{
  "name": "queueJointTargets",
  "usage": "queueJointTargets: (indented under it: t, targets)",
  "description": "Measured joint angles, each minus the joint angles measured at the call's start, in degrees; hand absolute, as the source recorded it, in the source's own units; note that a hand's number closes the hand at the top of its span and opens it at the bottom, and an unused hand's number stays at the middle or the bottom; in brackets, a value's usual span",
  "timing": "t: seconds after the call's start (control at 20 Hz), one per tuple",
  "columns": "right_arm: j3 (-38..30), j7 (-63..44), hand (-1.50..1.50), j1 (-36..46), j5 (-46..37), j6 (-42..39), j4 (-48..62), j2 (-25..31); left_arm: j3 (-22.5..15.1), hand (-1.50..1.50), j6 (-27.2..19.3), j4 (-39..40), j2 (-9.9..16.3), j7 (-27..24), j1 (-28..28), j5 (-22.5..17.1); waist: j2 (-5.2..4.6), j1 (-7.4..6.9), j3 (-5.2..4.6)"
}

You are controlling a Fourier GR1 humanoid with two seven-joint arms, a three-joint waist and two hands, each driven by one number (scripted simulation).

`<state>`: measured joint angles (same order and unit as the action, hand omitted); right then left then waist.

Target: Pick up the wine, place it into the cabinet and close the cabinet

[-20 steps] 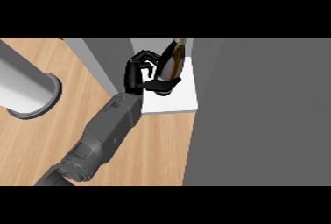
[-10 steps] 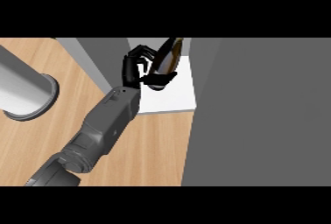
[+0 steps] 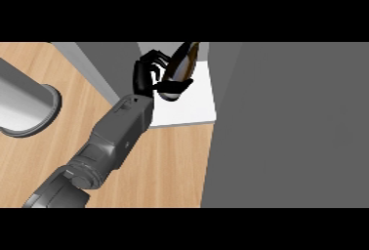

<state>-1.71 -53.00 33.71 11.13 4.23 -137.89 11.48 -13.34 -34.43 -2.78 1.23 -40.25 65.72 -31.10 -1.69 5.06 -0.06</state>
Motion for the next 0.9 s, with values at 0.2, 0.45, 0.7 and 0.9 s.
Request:
queueJointTargets:
  t: [0.2,0.45,0.7,0.9]
  targets:
    - [0.5,0.2,-1.5,0.5,0.0,0.0,0.1,-0.3,0.7,1.5,0.3,0.8,0.2,0.2,-0.6,-0.3,-0.29,0.43,-0.04]
    - [0.8,-0.3,-1.5,1.6,0.0,0.4,0.2,-0.5,3.9,1.5,4.8,-0.9,-0.4,-0.1,-2.2,-3.3,-0.34,0.74,-0.11]
    - [1.0,0.1,-1.5,1.7,0.0,0.4,0.3,-1.0,6.1,1.5,9.7,-1.7,-0.9,-1.1,-4.9,-5.4,-0.53,1.02,-0.12]
    - [1.3,0.4,-1.5,1.8,0.1,0.3,0.3,-1.4,7.3,1.5,12.4,-2.0,-1.1,-0.6,-6.2,-7.0,-0.53,1.81,-0.13]
